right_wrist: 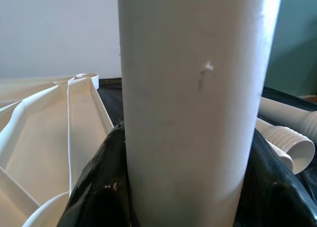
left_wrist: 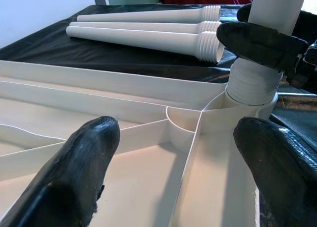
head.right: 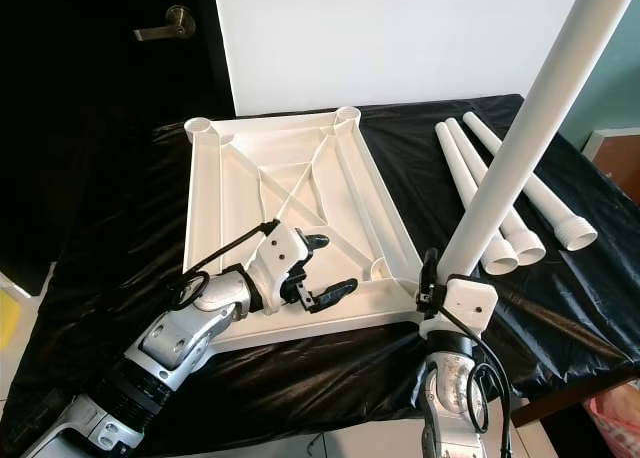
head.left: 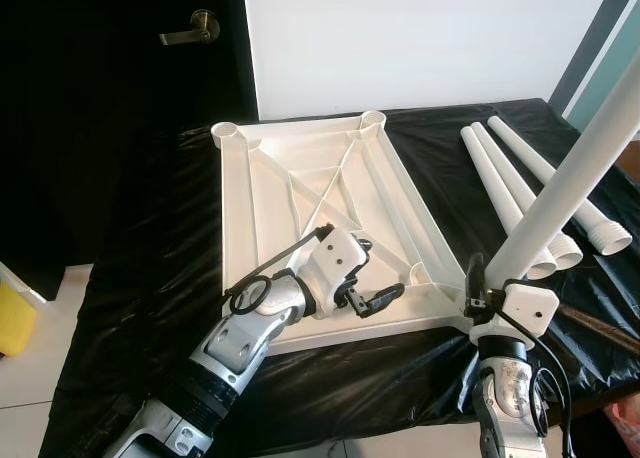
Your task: Building children table
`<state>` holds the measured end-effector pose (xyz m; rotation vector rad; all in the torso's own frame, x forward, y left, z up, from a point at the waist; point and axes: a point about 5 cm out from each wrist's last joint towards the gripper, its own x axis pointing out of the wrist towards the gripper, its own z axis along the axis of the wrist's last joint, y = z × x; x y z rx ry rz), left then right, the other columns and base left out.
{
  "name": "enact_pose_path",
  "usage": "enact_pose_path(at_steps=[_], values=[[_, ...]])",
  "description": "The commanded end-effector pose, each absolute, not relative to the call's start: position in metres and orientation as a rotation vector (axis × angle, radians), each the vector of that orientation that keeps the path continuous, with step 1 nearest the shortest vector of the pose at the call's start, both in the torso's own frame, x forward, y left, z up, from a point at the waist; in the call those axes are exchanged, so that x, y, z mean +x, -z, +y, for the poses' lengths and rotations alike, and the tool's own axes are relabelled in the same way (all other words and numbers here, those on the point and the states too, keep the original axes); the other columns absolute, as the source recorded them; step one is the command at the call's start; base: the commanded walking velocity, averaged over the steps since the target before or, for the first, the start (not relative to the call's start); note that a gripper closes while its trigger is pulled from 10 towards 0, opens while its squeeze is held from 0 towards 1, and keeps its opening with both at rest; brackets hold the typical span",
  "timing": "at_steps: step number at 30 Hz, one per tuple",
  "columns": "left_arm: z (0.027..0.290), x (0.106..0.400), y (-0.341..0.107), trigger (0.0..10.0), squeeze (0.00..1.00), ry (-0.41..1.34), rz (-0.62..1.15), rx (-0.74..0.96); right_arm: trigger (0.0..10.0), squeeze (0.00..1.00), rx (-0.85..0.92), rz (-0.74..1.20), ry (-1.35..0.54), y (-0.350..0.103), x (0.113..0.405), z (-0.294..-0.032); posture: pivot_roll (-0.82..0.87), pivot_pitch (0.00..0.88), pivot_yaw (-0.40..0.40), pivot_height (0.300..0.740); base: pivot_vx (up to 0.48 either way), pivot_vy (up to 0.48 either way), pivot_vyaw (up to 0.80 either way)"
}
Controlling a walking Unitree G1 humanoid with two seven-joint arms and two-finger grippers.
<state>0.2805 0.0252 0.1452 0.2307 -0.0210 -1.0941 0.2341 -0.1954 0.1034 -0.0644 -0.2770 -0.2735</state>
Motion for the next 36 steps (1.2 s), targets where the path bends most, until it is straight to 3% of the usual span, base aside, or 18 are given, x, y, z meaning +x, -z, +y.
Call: enact_pose_path(at_steps=[1,10,20,21,28,29,36], values=[[0.024,0.280,-0.149,10.0,0.00,1.158,-0.031,0.237,10.0,0.00,-0.112,-0.270,0.238,-0.111,0.237,-0.192,-0.03,0.000,-0.002,0.740,0.000,0.000,0.00],[0.024,0.283,-0.154,10.0,0.00,1.150,-0.049,0.229,10.0,0.00,-0.110,-0.489,0.188,-0.174,0.249,-0.184,-0.03,0.000,-0.019,0.740,0.000,0.000,0.00],[0.027,0.286,-0.161,10.0,0.00,1.129,-0.067,0.188,10.0,0.00,-0.098,-0.435,0.104,-0.174,0.260,-0.180,-0.02,0.000,-0.029,0.740,0.000,0.000,0.00],[0.029,0.288,-0.167,10.0,1.00,1.124,-0.073,0.134,10.0,0.00,-0.103,-0.403,0.075,-0.174,0.265,-0.181,-0.02,0.000,-0.029,0.740,0.000,0.000,0.00],[0.032,0.292,-0.191,10.0,1.00,1.127,-0.146,0.051,10.0,0.00,-0.127,-0.289,-0.035,-0.172,0.280,-0.183,-0.02,0.000,-0.034,0.740,0.000,0.000,0.00],[0.032,0.292,-0.202,10.0,0.00,1.143,-0.180,0.018,10.0,0.00,-0.146,-0.267,-0.086,-0.171,0.284,-0.182,-0.02,0.000,-0.039,0.740,0.000,0.000,0.00],[0.027,0.280,-0.239,10.0,0.00,1.289,-0.300,-0.127,10.0,0.00,-0.186,-0.190,-0.305,-0.170,0.291,-0.174,-0.01,0.000,-0.048,0.740,0.000,0.000,0.00]])
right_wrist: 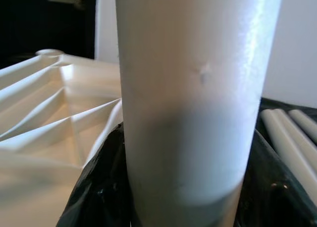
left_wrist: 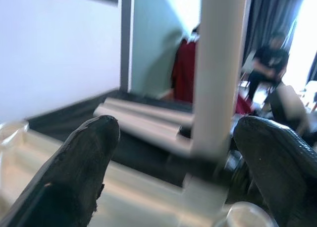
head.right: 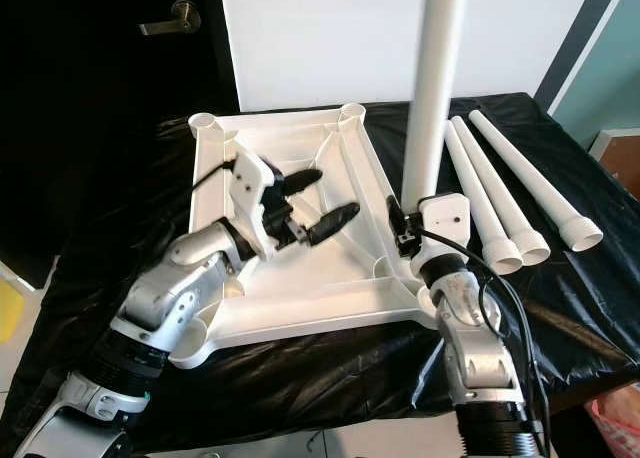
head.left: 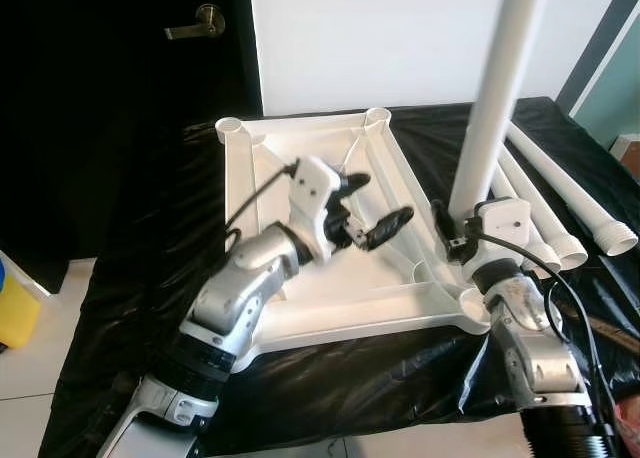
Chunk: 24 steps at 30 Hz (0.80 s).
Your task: Building children table
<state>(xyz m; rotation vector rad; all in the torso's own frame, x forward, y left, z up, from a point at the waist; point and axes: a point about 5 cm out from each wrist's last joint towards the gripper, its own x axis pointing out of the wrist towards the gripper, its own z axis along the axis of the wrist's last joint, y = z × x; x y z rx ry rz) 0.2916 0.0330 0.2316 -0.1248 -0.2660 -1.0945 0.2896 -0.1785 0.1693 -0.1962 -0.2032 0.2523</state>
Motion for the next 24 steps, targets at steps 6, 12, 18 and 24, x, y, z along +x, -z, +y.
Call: enact_pose_path(at_steps=[6,12,18,24], values=[[0.019,0.267,-0.247,10.0,0.00,1.436,-0.320,-0.128,10.0,0.00,-0.209,-0.132,-0.480,-0.170,0.291,-0.165,-0.01,0.000,-0.050,0.740,0.000,0.000,0.00],[0.015,0.268,-0.247,10.0,0.00,1.465,-0.310,-0.098,10.0,0.00,-0.234,-0.112,-0.590,-0.171,0.289,-0.159,-0.01,0.000,-0.047,0.740,0.000,0.000,0.00],[0.016,0.276,-0.245,10.0,0.00,1.443,-0.274,-0.061,10.0,0.00,-0.253,-0.103,-0.685,-0.171,0.284,-0.155,-0.01,0.000,-0.039,0.740,0.000,0.000,0.00],[0.018,0.277,-0.248,10.0,0.00,1.438,-0.264,-0.087,10.0,0.00,-0.254,-0.081,-0.734,-0.170,0.280,-0.155,-0.01,0.000,-0.036,0.740,0.000,0.000,0.00]])
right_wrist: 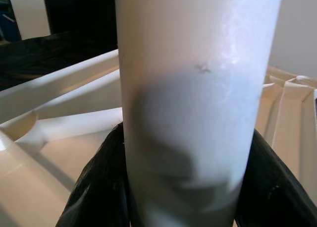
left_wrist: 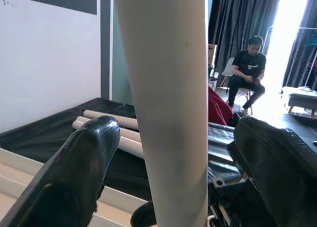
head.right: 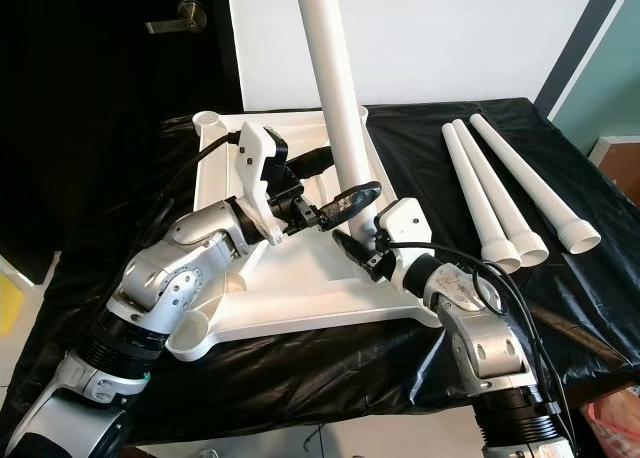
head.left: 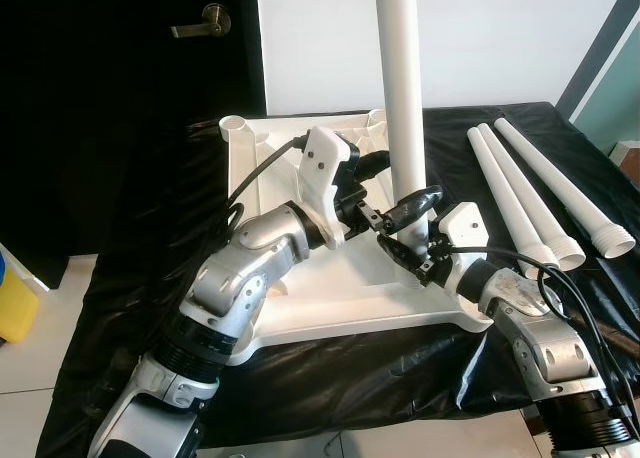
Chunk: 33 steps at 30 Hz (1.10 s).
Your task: Building children table
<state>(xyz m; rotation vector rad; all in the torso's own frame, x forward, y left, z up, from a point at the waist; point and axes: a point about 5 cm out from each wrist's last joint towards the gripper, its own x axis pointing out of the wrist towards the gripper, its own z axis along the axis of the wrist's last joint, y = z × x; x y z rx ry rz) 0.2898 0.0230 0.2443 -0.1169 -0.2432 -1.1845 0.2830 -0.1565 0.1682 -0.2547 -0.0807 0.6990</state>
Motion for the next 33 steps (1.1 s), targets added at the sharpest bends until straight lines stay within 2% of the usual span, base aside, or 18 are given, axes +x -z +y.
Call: enact_pose_path(at_steps=[1,6,7,9,10,15,25,26,28,29,31,32,33], values=[[0.018,0.277,-0.248,10.0,0.00,1.438,-0.264,-0.087,10.0,0.00,-0.254,-0.081,-0.734,-0.170,0.280,-0.155,-0.01,0.000,-0.036,0.740,0.000,0.000,0.00],[0.020,0.276,-0.256,10.0,0.00,1.472,-0.257,-0.183,10.0,0.00,-0.260,-0.061,-0.783,-0.168,0.276,-0.155,-0.01,0.000,-0.037,0.740,0.000,0.000,0.00],[0.022,0.275,-0.259,4.5,0.00,1.490,-0.257,-0.224,10.0,0.00,-0.263,-0.054,-0.794,-0.167,0.276,-0.154,-0.01,0.000,-0.037,0.740,0.000,0.000,0.00],[0.022,0.275,-0.259,4.5,0.00,1.490,-0.257,-0.224,10.0,0.00,-0.263,-0.054,-0.794,-0.167,0.276,-0.154,-0.01,0.000,-0.037,0.740,0.000,0.000,0.00],[0.024,0.274,-0.263,0.0,0.00,1.508,-0.263,-0.258,10.0,0.00,-0.266,-0.050,-0.800,-0.166,0.275,-0.153,0.00,0.000,-0.038,0.740,0.000,0.000,0.00],[0.028,0.270,-0.268,0.0,0.00,1.540,-0.274,-0.317,10.0,0.00,-0.265,-0.042,-0.814,-0.164,0.275,-0.151,0.00,0.000,-0.041,0.740,0.000,0.000,0.00],[0.025,0.268,-0.267,0.0,0.00,1.538,-0.266,-0.310,10.0,0.00,-0.262,-0.038,-0.820,-0.165,0.276,-0.150,0.00,0.000,-0.042,0.740,0.000,0.000,0.00],[0.024,0.270,-0.266,10.0,0.00,1.511,-0.259,-0.279,10.0,0.00,-0.264,-0.041,-0.806,-0.166,0.277,-0.150,0.00,0.000,-0.043,0.740,0.000,0.000,0.00],[0.022,0.271,-0.265,10.0,0.00,1.492,-0.254,-0.257,10.0,0.00,-0.266,-0.043,-0.797,-0.166,0.278,-0.151,0.00,0.000,-0.043,0.740,0.000,0.000,0.00],[0.021,0.272,-0.266,10.0,0.00,1.476,-0.245,-0.250,10.0,0.73,-0.259,-0.049,-0.780,-0.167,0.279,-0.152,0.00,0.000,-0.042,0.740,0.000,0.000,0.00],[0.021,0.272,-0.266,10.0,0.00,1.467,-0.240,-0.248,10.0,0.73,-0.253,-0.053,-0.770,-0.168,0.280,-0.153,0.00,0.000,-0.042,0.740,0.000,0.000,0.00],[0.018,0.279,-0.270,10.0,0.00,1.390,-0.230,-0.233,10.0,1.00,-0.231,-0.071,-0.725,-0.172,0.284,-0.154,-0.01,0.000,-0.042,0.740,0.000,0.000,0.00],[0.017,0.281,-0.273,10.0,0.00,1.368,-0.231,-0.232,10.0,1.00,-0.238,-0.085,-0.700,-0.173,0.285,-0.154,-0.01,0.000,-0.042,0.740,0.000,0.000,0.00]])
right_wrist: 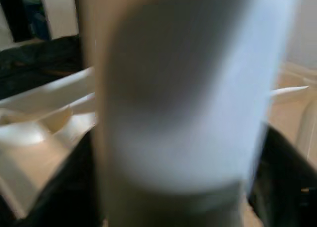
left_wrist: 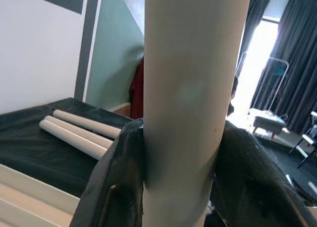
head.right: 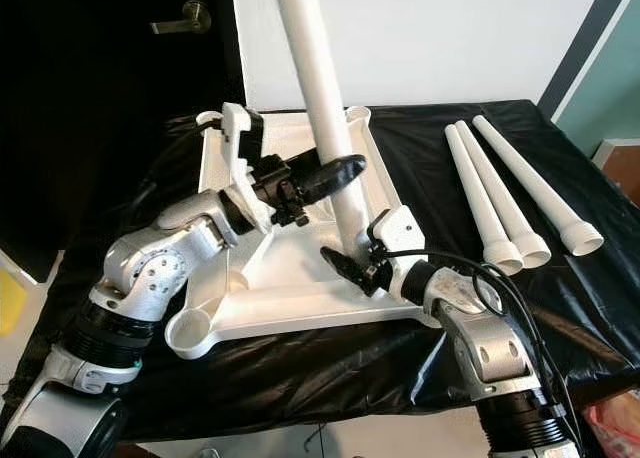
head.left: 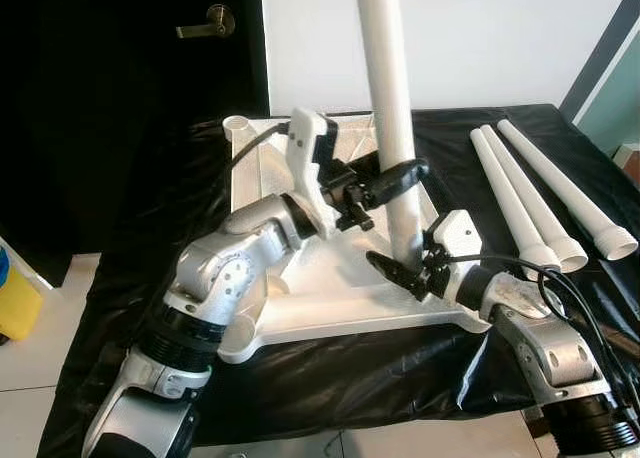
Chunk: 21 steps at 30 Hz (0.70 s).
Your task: Building children table
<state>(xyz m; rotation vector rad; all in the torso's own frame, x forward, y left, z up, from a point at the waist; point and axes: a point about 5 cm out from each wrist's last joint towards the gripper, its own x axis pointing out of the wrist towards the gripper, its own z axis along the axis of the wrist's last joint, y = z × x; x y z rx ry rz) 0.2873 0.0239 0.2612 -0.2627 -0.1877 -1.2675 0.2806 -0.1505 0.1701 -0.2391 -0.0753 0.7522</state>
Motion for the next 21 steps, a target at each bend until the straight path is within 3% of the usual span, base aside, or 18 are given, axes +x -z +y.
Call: enact_pose_path(at_steps=[1,5,6,8,9,14,21], values=[[0.017,0.281,-0.273,10.0,0.00,1.368,-0.231,-0.232,10.0,1.00,-0.238,-0.085,-0.700,-0.173,0.285,-0.154,-0.01,0.000,-0.042,0.740,0.000,0.000,0.00],[0.014,0.288,-0.277,10.0,0.00,1.284,-0.212,-0.196,10.0,1.00,-0.244,-0.113,-0.644,-0.175,0.288,-0.151,-0.01,0.000,-0.040,0.740,0.000,0.000,0.00],[0.013,0.293,-0.278,10.0,0.00,1.220,-0.207,-0.154,10.0,0.84,-0.239,-0.123,-0.620,-0.175,0.290,-0.149,-0.01,0.000,-0.040,0.740,0.000,0.000,0.00],[0.013,0.297,-0.279,10.0,0.00,1.176,-0.207,-0.126,10.0,0.84,-0.236,-0.130,-0.603,-0.176,0.291,-0.147,-0.01,0.000,-0.040,0.740,0.000,0.000,0.00],[0.012,0.299,-0.281,10.0,0.00,1.149,-0.208,-0.109,10.0,0.00,-0.239,-0.139,-0.573,-0.176,0.292,-0.144,-0.01,0.000,-0.041,0.740,0.000,0.000,0.00],[0.005,0.303,-0.282,10.0,0.00,1.057,-0.224,-0.002,10.0,0.00,-0.212,-0.171,-0.462,-0.176,0.297,-0.136,-0.01,0.000,-0.039,0.740,0.000,0.000,0.00],[-0.007,0.306,-0.282,10.0,0.00,0.973,-0.200,-0.064,10.0,0.00,-0.146,-0.163,-0.293,-0.170,0.303,-0.130,0.00,0.000,-0.043,0.740,0.000,0.000,0.00]])
